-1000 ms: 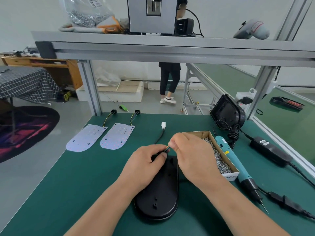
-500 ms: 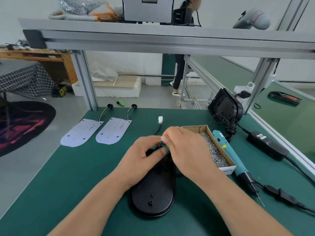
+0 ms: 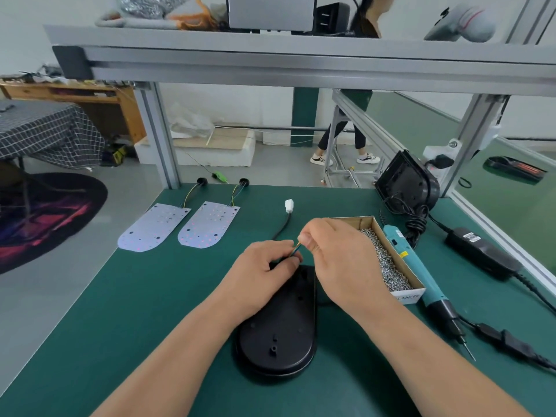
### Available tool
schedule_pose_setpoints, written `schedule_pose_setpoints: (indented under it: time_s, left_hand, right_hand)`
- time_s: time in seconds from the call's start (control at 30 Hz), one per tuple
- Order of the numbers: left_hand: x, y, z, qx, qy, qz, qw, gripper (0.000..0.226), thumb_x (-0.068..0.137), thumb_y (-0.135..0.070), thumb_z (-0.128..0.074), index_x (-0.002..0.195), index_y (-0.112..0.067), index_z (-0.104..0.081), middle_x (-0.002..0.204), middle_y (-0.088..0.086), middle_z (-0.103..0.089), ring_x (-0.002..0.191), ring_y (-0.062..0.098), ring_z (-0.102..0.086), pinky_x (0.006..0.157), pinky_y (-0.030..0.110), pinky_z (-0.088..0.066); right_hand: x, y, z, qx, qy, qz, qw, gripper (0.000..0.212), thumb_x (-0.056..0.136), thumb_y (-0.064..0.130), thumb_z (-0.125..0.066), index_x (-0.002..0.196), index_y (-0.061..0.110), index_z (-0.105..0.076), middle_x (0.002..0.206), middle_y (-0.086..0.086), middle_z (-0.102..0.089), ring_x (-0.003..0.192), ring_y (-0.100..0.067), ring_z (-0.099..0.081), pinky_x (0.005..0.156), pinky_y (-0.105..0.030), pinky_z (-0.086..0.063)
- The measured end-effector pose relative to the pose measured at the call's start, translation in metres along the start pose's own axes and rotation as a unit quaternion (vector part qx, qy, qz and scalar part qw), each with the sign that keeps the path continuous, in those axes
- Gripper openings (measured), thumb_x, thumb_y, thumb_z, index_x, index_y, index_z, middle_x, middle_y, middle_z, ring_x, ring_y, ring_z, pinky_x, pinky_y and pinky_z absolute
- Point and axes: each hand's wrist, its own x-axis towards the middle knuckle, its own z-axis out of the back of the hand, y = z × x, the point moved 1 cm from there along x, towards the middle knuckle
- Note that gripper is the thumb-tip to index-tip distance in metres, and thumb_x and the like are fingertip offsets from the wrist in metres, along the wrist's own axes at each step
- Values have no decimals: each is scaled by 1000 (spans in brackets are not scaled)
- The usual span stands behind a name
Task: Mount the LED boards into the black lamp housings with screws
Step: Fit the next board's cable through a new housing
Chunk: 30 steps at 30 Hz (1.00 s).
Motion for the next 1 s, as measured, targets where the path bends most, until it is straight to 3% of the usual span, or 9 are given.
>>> schedule_pose_setpoints:
  time_s: [0.2, 0.3, 0.4, 0.47, 0.63, 0.7, 0.8, 0.9, 1.0]
  left_hand:
    - [3, 2, 0, -2, 12, -7, 1000, 33, 101, -23, -54, 89, 6, -66, 89, 22, -60, 89, 36, -55, 87, 57, -44]
    - [2, 6, -1, -7, 2, -3, 1000, 38, 100, -29, -55, 91, 5, -68, 88, 20, -59, 87, 33, -54, 86, 45, -46]
    - [-7, 14, 5, -40, -18, 62, 997, 54, 94, -58, -59, 136, -26, -70, 129, -16, -59, 121, -4, -49, 103, 20, -36]
    - [-12, 18, 17, -41, -54, 124, 990, 81, 82, -78, -56, 155, -44, -49, 148, -26, -49, 140, -6, -39, 116, 25, -33]
    - [-12, 17, 43, 88, -65, 263, 959, 94, 76, -93, -40, 146, -33, -54, 114, -17, -68, 108, 9, -66, 100, 42, -53]
    - [-13, 11, 43, 85, -37, 282, 955, 86, 76, -94, -40, 128, -32, -67, 110, -14, -73, 102, 13, -71, 94, 42, -58]
    - [-13, 4, 40, -68, 25, 287, 955, 76, 76, -84, -55, 108, -18, -76, 94, -4, -80, 77, 11, -74, 69, 32, -61]
    - [-14, -3, 28, -255, 73, 293, 919, 55, 81, -53, -74, 119, -13, -76, 110, 7, -82, 99, 24, -80, 82, 40, -64]
    - [-12, -4, 11, -341, 9, 287, 895, 47, 78, -33, -78, 118, -8, -76, 113, 15, -81, 100, 29, -77, 89, 43, -61]
  right_hand:
    - [1, 5, 4, -2, 9, -6, 1000, 17, 85, -3, -76, 88, 11, -66, 79, 1, -67, 71, -28, -59, 57, -41, -49]
    - [3, 5, 8, 4, 41, -8, 999, 7, 97, 7, -69, 92, 12, -66, 82, 2, -67, 76, -28, -60, 62, -44, -50]
    - [7, -5, 17, 20, 70, -13, 997, 16, 108, 25, -56, 94, 19, -61, 75, 10, -59, 70, -14, -53, 63, -34, -43]
    - [7, -9, 21, 59, 81, -49, 994, 21, 110, 32, -49, 90, 26, -55, 69, 13, -55, 66, -7, -51, 59, -23, -36]
    - [3, -10, 14, 217, 98, -130, 962, 24, 112, 25, -50, 91, 21, -62, 80, 11, -69, 77, -7, -66, 72, -32, -53]
    - [3, -13, 14, 286, 72, -141, 945, 23, 112, 21, -50, 95, 19, -65, 84, 8, -73, 81, -13, -72, 74, -31, -57]
    - [5, -18, 13, 341, 26, -148, 928, 23, 112, 21, -49, 97, 23, -66, 86, 5, -74, 85, -17, -73, 72, -26, -59]
    - [4, -21, 9, 401, -17, -173, 899, 24, 113, 16, -48, 100, 20, -68, 87, -2, -75, 86, -19, -75, 74, -29, -62]
    - [6, -26, 11, 423, -24, -196, 885, 24, 109, 18, -51, 95, 22, -70, 86, -5, -75, 86, -22, -76, 78, -37, -65]
